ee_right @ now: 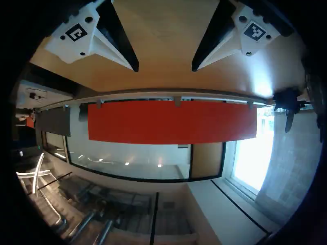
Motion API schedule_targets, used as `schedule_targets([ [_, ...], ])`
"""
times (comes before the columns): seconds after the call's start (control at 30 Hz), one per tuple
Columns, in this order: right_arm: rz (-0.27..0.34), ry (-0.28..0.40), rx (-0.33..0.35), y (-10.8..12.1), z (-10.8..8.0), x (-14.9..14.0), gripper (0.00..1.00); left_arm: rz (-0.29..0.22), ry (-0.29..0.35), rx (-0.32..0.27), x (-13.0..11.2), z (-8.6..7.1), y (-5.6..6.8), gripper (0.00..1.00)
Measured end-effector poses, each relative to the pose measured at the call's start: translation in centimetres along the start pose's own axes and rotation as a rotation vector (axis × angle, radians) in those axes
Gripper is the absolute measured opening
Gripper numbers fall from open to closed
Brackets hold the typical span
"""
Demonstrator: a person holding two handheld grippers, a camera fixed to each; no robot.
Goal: Fold towel
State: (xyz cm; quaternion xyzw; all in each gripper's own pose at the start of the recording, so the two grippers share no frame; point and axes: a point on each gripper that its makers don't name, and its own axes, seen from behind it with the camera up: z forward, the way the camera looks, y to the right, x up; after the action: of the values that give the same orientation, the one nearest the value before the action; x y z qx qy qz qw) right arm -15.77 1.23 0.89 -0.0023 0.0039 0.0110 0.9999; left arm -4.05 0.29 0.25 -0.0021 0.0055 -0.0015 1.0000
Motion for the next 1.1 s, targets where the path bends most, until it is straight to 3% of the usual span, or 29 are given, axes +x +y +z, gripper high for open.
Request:
schedule_targets([
  [1.1,0.0,0.0,0.0,-0.01,0.01,-0.07,1.0,-0.002,-0.002,0.0,0.43,-0.02,-0.14,0.95],
])
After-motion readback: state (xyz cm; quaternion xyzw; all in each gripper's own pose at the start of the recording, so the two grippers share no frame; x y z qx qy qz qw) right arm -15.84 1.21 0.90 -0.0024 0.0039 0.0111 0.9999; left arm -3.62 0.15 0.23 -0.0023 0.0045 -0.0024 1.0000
